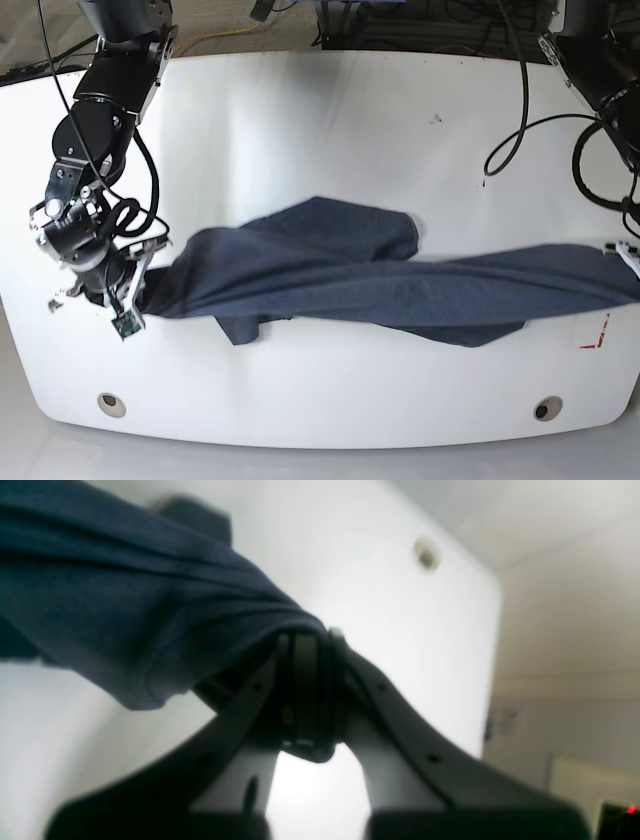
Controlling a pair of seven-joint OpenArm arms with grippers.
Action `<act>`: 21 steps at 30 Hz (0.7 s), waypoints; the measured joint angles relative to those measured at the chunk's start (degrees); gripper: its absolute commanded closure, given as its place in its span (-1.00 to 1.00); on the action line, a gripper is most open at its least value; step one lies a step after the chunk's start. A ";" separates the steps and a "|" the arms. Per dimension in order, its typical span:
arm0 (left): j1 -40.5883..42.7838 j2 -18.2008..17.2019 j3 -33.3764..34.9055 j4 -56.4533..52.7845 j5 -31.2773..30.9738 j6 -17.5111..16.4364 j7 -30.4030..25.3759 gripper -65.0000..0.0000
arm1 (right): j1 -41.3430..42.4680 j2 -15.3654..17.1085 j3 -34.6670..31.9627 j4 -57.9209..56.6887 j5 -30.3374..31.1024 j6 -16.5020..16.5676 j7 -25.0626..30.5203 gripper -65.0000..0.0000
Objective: Fold the T-shirt properly
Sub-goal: 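Lift the shirt with both grippers and lay it flat across the table, then release the shirt with the right gripper and raise it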
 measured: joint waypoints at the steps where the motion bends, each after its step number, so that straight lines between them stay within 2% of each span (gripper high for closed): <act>1: 1.49 0.31 -0.48 0.42 0.00 -0.13 0.26 1.00 | -1.11 -0.39 0.42 0.02 0.13 0.07 0.00 1.00; 4: 5.55 1.55 -2.08 1.22 1.33 -0.37 0.57 1.00 | -5.49 -1.86 1.79 -0.07 -0.02 -0.11 0.15 1.00; 8: 10.54 3.69 -5.53 1.90 0.98 -6.56 -0.26 1.00 | -10.10 -3.72 3.02 -0.26 -0.09 -0.15 0.28 1.00; 10: 12.87 4.98 -7.15 1.86 1.44 -6.82 -0.50 1.00 | -11.87 -4.61 3.26 -0.44 -0.24 -0.15 0.02 1.00; 15: 19.69 6.03 -7.76 1.79 1.57 -6.80 -6.82 1.00 | -14.56 -6.32 3.10 -0.46 -0.04 -0.15 0.28 1.00; 21: 23.08 6.84 -7.69 1.57 1.88 -6.82 -9.46 1.00 | -15.98 -6.32 3.26 -0.42 -0.11 -0.15 0.22 1.00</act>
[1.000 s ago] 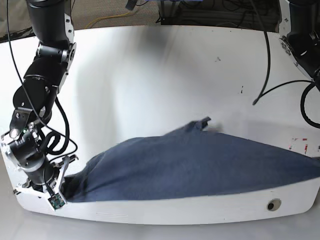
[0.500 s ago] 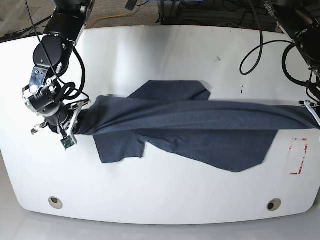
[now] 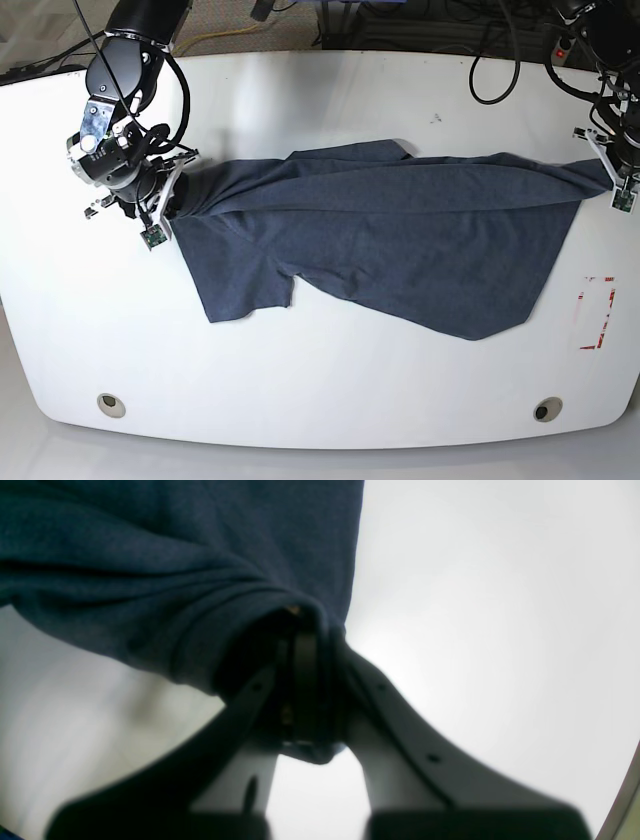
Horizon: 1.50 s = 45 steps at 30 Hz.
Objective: Fold the T-shirt properly
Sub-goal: 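Release the shirt with the right gripper and raise it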
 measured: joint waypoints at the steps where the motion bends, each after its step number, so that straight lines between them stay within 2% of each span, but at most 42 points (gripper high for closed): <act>1: 0.00 -0.02 0.02 0.00 0.04 0.00 -0.66 1.00 | 0.46 0.00 -0.13 0.00 0.00 0.00 0.02 1.00; 7: 0.15 -0.07 0.24 0.00 -0.02 0.00 -2.14 1.00 | 7.82 0.04 -0.31 -5.73 -0.33 0.09 3.76 1.00; 19: -3.19 -2.73 0.37 -0.02 -0.26 0.02 -2.16 1.00 | 30.38 1.11 -0.48 -33.66 -1.27 -0.11 12.79 1.00; 22: -2.93 -3.08 0.42 -0.04 -0.37 -0.09 -1.53 1.00 | 34.80 1.07 -0.59 -42.27 -1.42 -0.20 16.46 0.76; 24: -3.13 -3.61 0.44 0.00 -0.42 -0.15 -1.75 1.00 | 36.92 1.22 -0.50 -48.24 -1.57 0.00 19.15 0.46; 27: -3.17 -3.91 0.42 0.00 -0.35 -0.15 -1.81 1.00 | 38.38 1.09 -0.52 -53.00 -5.05 -0.11 20.59 0.05; 30: -3.19 -3.85 0.42 0.00 -0.20 -0.15 -1.51 1.00 | 37.88 1.09 -0.17 -53.11 -5.99 -0.15 20.52 -0.26; 33: -3.21 -3.82 0.42 0.00 -0.20 -0.15 -1.53 1.00 | 35.47 1.11 -0.13 -49.53 -4.37 -0.17 19.34 -0.45; 40: -3.19 -3.72 0.42 0.00 -0.15 -0.15 -1.51 1.00 | 24.06 1.20 -0.02 -30.97 2.01 -0.20 7.67 -0.48; 45: -3.17 -3.74 0.42 0.00 -0.24 -0.17 -1.53 1.00 | 13.49 0.46 0.00 -18.86 6.40 -0.07 3.17 -0.48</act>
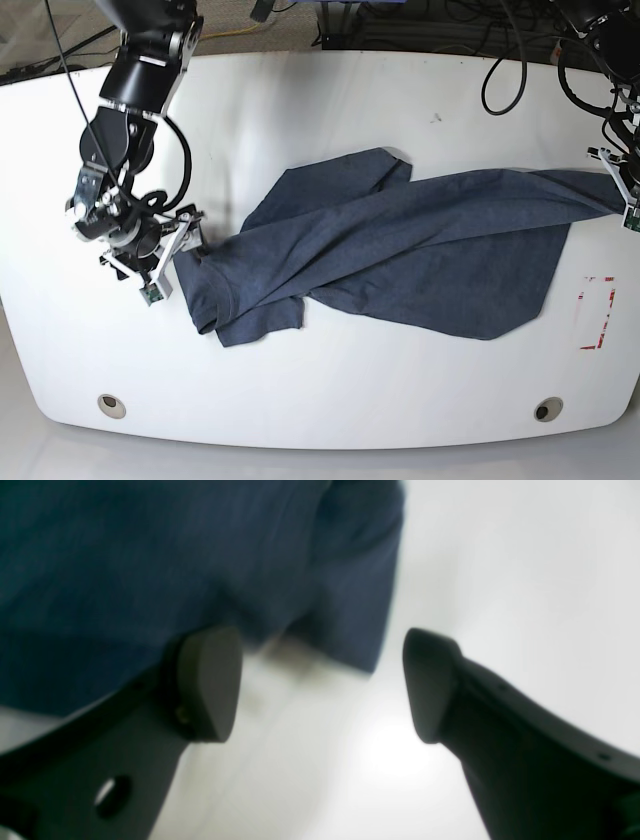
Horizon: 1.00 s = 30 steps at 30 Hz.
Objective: Fold the T-shirt properly
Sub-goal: 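Release the shirt with the right gripper and raise it, then regrasp the shirt near the collar with the right gripper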
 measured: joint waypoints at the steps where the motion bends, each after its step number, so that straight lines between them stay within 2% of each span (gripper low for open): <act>1: -0.02 0.02 0.00 0.00 0.04 0.00 0.00 1.00 | -2.10 -0.79 0.09 2.14 0.37 -0.07 -0.44 -0.48; 5: -0.04 0.07 0.04 0.00 0.02 0.02 -0.02 1.00 | -9.11 -4.28 -0.07 6.95 1.05 -0.09 -0.85 -0.48; 9: -0.02 0.13 0.11 -0.02 0.26 0.02 -0.09 1.00 | -11.78 -7.13 -0.26 7.23 1.16 0.00 -0.83 -0.48; 14: -0.02 1.27 1.73 -0.02 -0.26 0.02 -0.26 1.00 | -12.11 -9.86 -0.20 6.80 0.85 -0.02 -0.68 -0.48; 20: 0.00 1.36 1.55 -0.02 0.13 0.02 -0.39 1.00 | -10.25 -12.04 -0.15 0.52 0.98 -0.09 0.35 -0.48; 30: 0.02 1.40 1.55 -0.02 0.22 0.02 -0.44 1.00 | -7.34 -12.68 -0.24 -10.21 2.32 -0.07 12.87 -0.48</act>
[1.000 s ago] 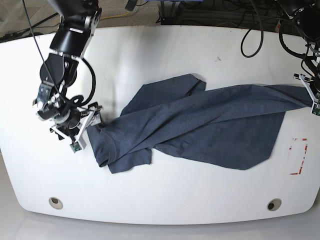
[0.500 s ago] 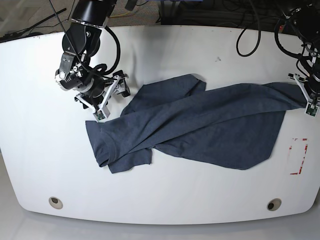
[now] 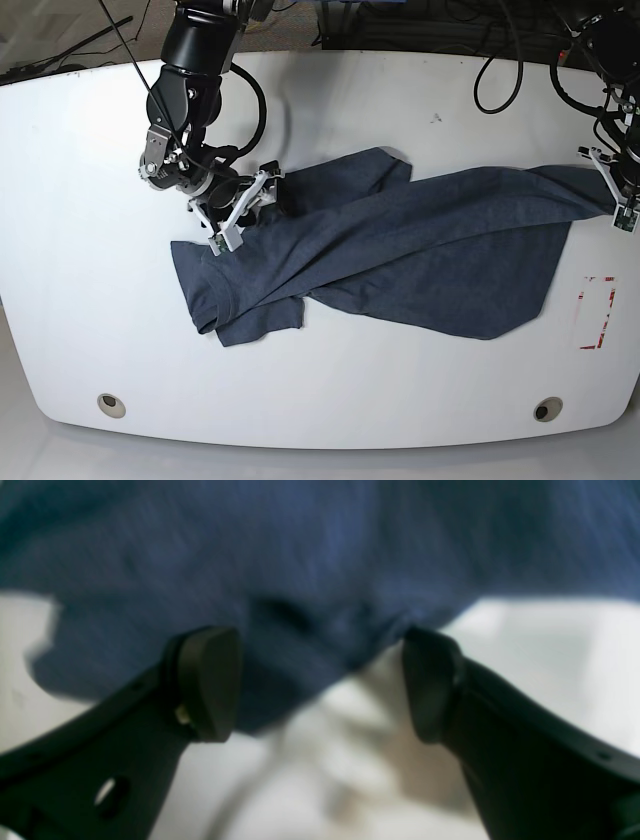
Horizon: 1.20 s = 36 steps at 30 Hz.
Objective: Fold the T-shirt properly
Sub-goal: 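Regrasp the shirt near the collar with the right gripper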
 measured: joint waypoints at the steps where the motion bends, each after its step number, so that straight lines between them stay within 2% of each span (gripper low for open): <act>1: 0.00 0.02 0.00 0.00 0.00 0.00 0.00 1.00 | 0.02 0.00 0.00 -1.14 0.39 0.26 1.90 -0.48; 3: 0.02 0.02 0.00 0.00 0.00 0.00 0.00 1.00 | 0.22 0.00 0.00 -2.97 1.07 0.57 4.02 -0.48; 5: 0.13 -0.07 0.00 0.00 0.02 0.00 0.02 1.00 | 0.50 0.00 0.00 -3.96 1.53 0.59 4.83 -0.37; 7: 0.13 -0.09 0.00 0.00 0.02 0.00 0.00 1.00 | 0.61 -0.02 0.00 -4.26 1.40 0.57 5.31 -0.07; 12: 0.11 -0.13 0.00 0.00 0.02 0.00 0.00 1.00 | 0.04 -0.04 0.00 -4.85 0.44 0.26 6.67 0.93; 13: 0.11 -0.13 0.00 0.00 0.02 0.00 0.00 1.00 | -0.09 -0.02 0.00 -4.96 0.37 0.11 6.82 1.00; 21: 0.09 -0.46 1.38 0.00 0.07 0.00 0.02 1.00 | -2.14 0.02 -0.20 -3.23 0.33 0.07 6.21 1.00; 26: -0.46 -0.42 1.97 0.00 -0.26 -0.02 -0.15 1.00 | -9.44 0.04 -0.09 6.40 -0.28 -0.07 2.93 1.00; 29: -1.53 -0.35 1.88 0.00 0.07 0.00 0.00 1.00 | -14.29 1.16 0.02 13.18 -0.81 -0.09 0.26 1.00; 36: -2.05 -0.42 1.99 -0.07 -0.31 -0.02 -0.13 1.00 | -25.42 2.56 1.70 28.24 -0.35 0.20 0.26 1.00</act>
